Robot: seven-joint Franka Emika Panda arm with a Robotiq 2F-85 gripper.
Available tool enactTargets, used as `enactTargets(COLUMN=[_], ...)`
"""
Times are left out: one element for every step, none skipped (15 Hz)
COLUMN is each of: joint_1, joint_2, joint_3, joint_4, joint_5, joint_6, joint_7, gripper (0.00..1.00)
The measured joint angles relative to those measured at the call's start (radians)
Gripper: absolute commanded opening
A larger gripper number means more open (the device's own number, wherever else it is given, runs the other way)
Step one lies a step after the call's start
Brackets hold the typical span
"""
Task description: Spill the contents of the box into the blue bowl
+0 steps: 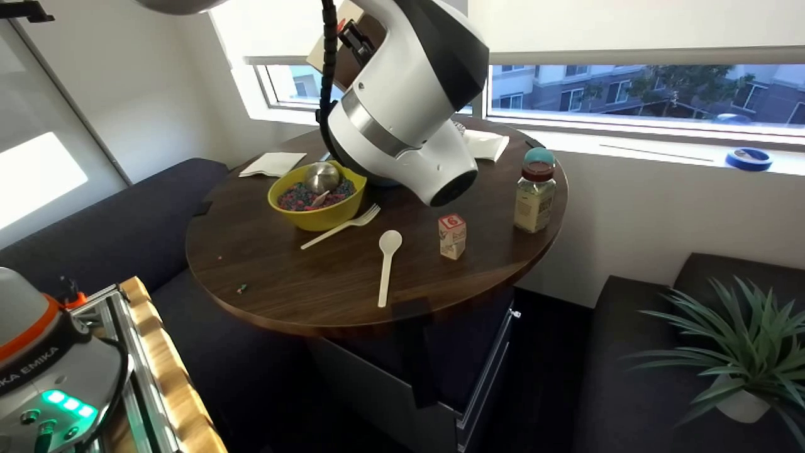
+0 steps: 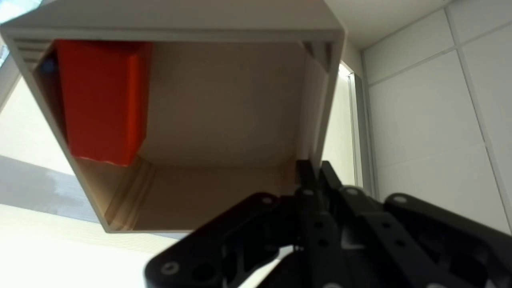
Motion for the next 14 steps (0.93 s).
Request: enactTargets(joint_1=[0.000, -0.001, -0.001, -0.001, -0.001, -0.001, 0.000, 0.000, 0.000, 0.000, 0.000, 0.000, 0.000, 0.000], joint_2=[0.001, 0.002, 0.003, 0.004, 0.006, 0.008, 0.010, 0.012, 0.014, 0.015, 0.015, 0.015, 0.015, 0.015], joint_3=[-0.001, -0.001, -0.001, -0.001, -0.001, -0.001, -0.001, 0.000, 0.000, -0.001, -0.001, -0.001, -0.001, -0.001], joint_4=[0.002, 0.002, 0.004, 0.005, 0.007, 0.009, 0.009, 0.009, 0.010, 0.010, 0.011, 0.011, 0.011, 0.012], joint_5=[0.000, 0.001, 0.000, 0.000, 0.000, 0.000, 0.000, 0.000, 0.000, 0.000, 0.000, 0.000, -0.001, -0.001], joint_6=[0.000, 0.000, 0.000, 0.000, 0.000, 0.000, 0.000, 0.000, 0.000, 0.000, 0.000, 0.000, 0.000, 0.000], joint_7=[0.000, 0.002, 0.002, 0.003, 0.003, 0.003, 0.003, 0.003, 0.003, 0.003, 0.003, 0.003, 0.003, 0.003], gripper=[0.02, 0.03, 0.02, 0.02, 0.02, 0.02, 0.02, 0.02, 0.02, 0.02, 0.02, 0.02, 0.02, 0.02])
